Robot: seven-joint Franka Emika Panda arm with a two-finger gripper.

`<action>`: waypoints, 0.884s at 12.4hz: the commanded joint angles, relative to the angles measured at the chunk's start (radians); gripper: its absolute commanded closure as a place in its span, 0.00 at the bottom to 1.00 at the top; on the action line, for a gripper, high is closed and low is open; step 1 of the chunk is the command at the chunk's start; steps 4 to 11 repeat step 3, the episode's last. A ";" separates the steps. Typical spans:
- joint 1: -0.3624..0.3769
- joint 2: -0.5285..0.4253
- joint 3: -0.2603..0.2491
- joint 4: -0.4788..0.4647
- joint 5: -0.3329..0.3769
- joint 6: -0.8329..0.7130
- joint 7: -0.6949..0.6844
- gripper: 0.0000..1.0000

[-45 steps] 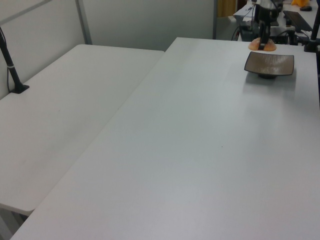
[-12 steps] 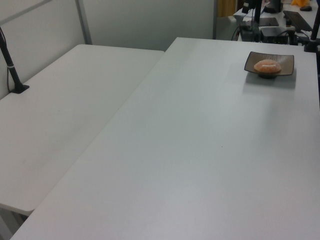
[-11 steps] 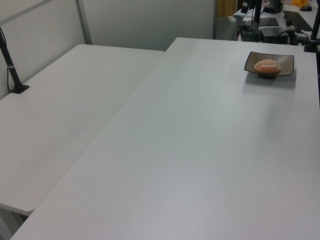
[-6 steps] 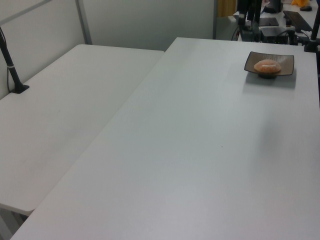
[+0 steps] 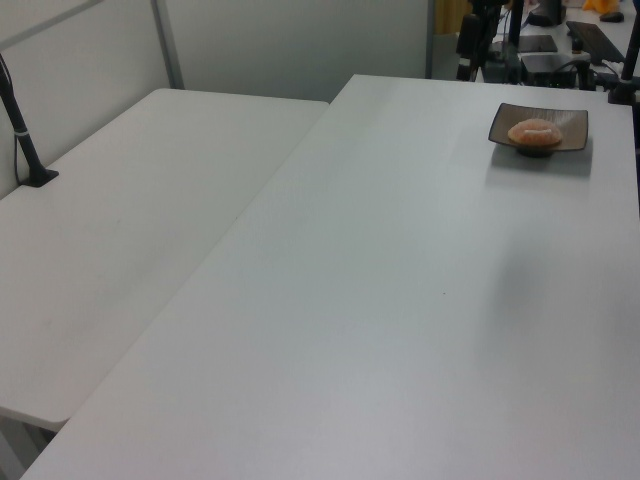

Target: Bread is placed on a ceramic plate

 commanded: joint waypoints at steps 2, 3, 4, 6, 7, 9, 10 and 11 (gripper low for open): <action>0.030 -0.006 -0.026 -0.031 -0.019 0.035 -0.004 0.00; 0.030 -0.007 -0.026 -0.031 -0.019 0.034 -0.004 0.00; 0.030 -0.007 -0.026 -0.031 -0.019 0.034 -0.004 0.00; 0.030 -0.007 -0.026 -0.031 -0.019 0.034 -0.004 0.00; 0.030 -0.007 -0.026 -0.031 -0.019 0.034 -0.004 0.00; 0.030 -0.007 -0.026 -0.031 -0.019 0.034 -0.004 0.00; 0.030 -0.007 -0.026 -0.031 -0.019 0.034 -0.004 0.00; 0.030 -0.007 -0.026 -0.031 -0.019 0.034 -0.004 0.00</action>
